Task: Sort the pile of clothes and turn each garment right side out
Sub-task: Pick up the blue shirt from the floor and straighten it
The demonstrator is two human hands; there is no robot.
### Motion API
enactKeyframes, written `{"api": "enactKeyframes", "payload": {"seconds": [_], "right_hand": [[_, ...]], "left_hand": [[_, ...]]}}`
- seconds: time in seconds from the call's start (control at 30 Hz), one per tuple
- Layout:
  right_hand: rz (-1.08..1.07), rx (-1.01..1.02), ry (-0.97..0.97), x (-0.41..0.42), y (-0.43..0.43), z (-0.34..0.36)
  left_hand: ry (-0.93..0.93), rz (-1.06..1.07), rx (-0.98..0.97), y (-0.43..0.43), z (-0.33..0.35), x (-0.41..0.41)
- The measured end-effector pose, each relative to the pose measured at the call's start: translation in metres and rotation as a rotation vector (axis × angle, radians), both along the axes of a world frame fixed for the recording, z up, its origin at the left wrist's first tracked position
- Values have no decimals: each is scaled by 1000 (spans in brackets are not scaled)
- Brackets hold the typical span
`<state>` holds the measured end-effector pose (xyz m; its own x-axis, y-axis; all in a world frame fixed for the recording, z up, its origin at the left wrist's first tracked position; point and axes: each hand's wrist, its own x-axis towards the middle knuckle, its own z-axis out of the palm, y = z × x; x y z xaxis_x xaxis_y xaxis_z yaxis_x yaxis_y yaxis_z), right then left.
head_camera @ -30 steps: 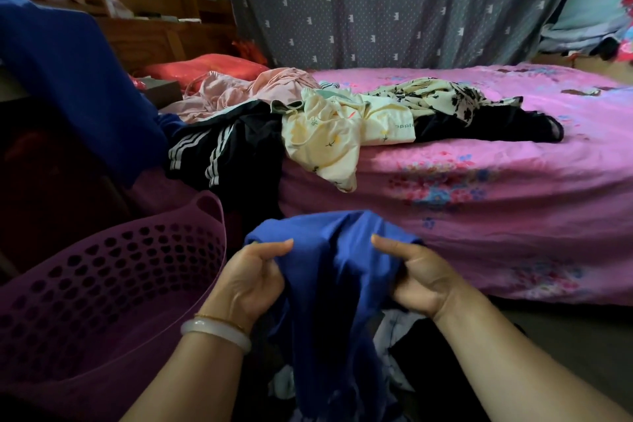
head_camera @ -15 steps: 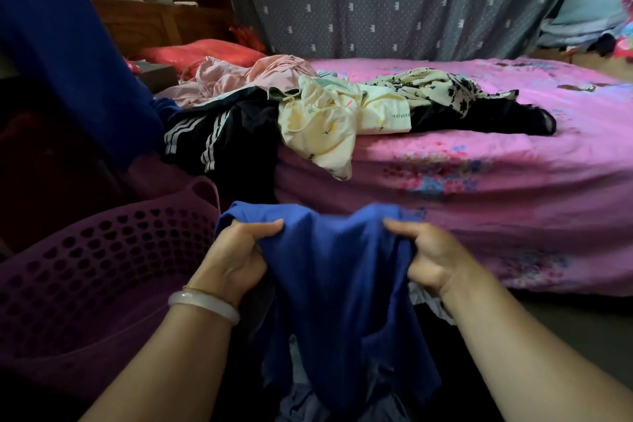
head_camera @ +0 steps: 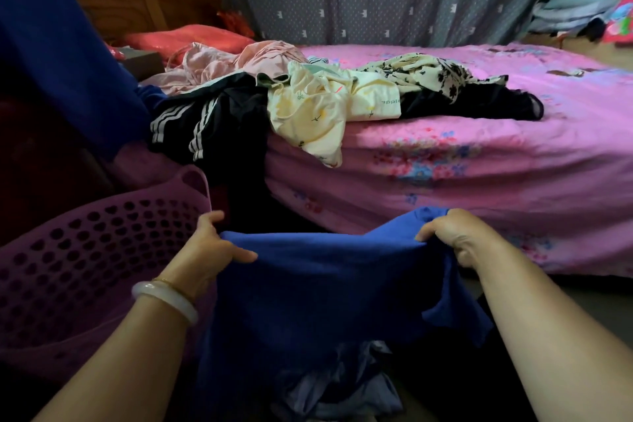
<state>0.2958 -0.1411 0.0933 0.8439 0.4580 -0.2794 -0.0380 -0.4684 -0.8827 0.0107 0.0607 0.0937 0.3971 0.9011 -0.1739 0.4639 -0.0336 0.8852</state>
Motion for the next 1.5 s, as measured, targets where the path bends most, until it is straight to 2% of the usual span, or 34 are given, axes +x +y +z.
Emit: {"api": "enactKeyframes", "payload": {"seconds": [0.07,0.13,0.2,0.27,0.33,0.37,0.4,0.47,0.5,0.57,0.63,0.7,0.77,0.83,0.87,0.93,0.97,1.0,1.03,1.1,1.17,1.23,1.27,1.33,1.37,1.4,1.5], "right_hand": [[9,-153,-124,-2,-4,4],[19,-312,-264,-1,-2,5],[-16,-361,-430,-1,0,6],[-33,-164,-533,-6,1,6],[179,81,-581,-10,2,11],[341,125,-523,-13,2,14],[512,78,-448,-16,1,16],[749,-216,-493,-18,1,12],[735,-367,-596,-18,3,7],[568,-539,-812,-25,9,-1],[455,-613,-1045,-38,17,-4],[447,-549,-1134,-53,28,-3],[454,-416,-945,-73,42,0],[413,-191,-483,-93,55,-2],[383,-34,-208,-102,61,-4],[364,186,282,-112,68,-5],[407,254,413,-114,68,-3],[473,309,460,-113,67,-2],[539,336,449,-112,65,0],[628,265,303,-106,61,-2],[673,218,220,-99,58,-6],[747,259,180,-94,59,-7],[775,276,144,-94,59,-4],[804,326,78,-94,61,4],[821,354,57,-93,61,8],[849,377,42,-93,61,12],[899,455,-16,-96,60,26]], "left_hand": [[94,-135,155,-4,1,4],[297,-224,391,-6,-6,7],[415,-177,548,-10,-14,10],[409,-50,649,-14,-16,12],[422,42,735,-15,-16,13],[452,70,759,-14,-15,14],[480,96,770,-13,-14,13],[510,133,786,-10,-14,12],[536,149,794,-9,-13,12],[635,176,811,-8,-11,11],[654,192,723,-11,-6,12],[522,167,519,-17,-3,18],[244,128,232,-25,-5,27],[-101,135,-130,-39,-5,41],[-208,129,-258,-45,-4,47],[-257,25,-305,-54,-3,58],[-226,-54,-282,-60,-3,62],[-174,-134,-245,-66,-2,64],[-144,-221,-221,-71,2,63],[-87,-397,-197,-76,9,53],[-119,-567,-259,-72,16,40],[-183,-560,-318,-63,23,31],[-165,-492,-211,-55,25,30],[12,-320,202,-38,26,29],[52,-272,300,-28,22,27],[59,-278,267,-20,17,23],[-22,-450,-60,-19,6,13]]}}
